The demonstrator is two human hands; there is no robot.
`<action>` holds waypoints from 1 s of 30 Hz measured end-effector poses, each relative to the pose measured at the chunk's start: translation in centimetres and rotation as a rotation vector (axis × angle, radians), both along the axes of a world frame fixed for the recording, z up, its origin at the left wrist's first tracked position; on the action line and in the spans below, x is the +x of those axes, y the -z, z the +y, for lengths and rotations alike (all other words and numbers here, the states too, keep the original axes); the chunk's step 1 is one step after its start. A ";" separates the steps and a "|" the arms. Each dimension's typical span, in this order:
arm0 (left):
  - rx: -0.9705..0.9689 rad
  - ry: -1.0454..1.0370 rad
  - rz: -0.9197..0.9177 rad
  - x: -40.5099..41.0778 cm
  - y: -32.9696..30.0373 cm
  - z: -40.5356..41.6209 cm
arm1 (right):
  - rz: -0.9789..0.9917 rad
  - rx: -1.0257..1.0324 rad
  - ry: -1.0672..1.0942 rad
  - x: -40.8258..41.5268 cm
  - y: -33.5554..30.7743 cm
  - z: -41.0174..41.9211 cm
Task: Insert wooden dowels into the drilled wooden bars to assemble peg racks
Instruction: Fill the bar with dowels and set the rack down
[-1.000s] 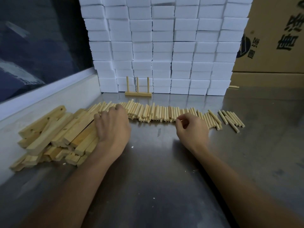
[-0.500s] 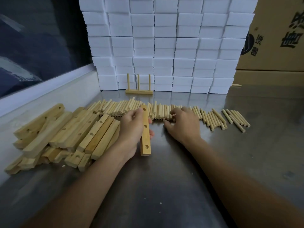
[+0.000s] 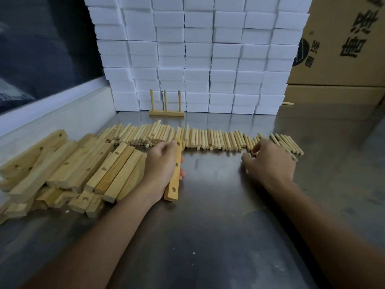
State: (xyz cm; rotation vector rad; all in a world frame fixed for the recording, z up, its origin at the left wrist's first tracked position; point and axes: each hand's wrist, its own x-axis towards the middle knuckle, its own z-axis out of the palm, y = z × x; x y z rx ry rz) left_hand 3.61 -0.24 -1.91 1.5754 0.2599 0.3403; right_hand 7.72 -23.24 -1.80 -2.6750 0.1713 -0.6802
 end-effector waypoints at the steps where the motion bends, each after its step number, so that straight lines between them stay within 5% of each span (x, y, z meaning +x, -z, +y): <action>1: 0.002 0.002 0.000 0.0 0.0 0.0 | 0.031 0.006 0.038 -0.2 0.1 -0.5; 19: 0.027 0.043 -0.014 -0.8 -0.3 0.3 | 0.152 0.160 0.131 -0.3 -0.2 -1.3; 25: -0.002 0.054 -0.039 -0.8 -0.4 0.2 | -0.153 0.229 0.113 -1.1 -2.0 -1.2; 30: -0.037 0.128 -0.053 -0.8 -0.5 0.2 | -0.463 0.283 -0.242 -2.0 -2.4 0.9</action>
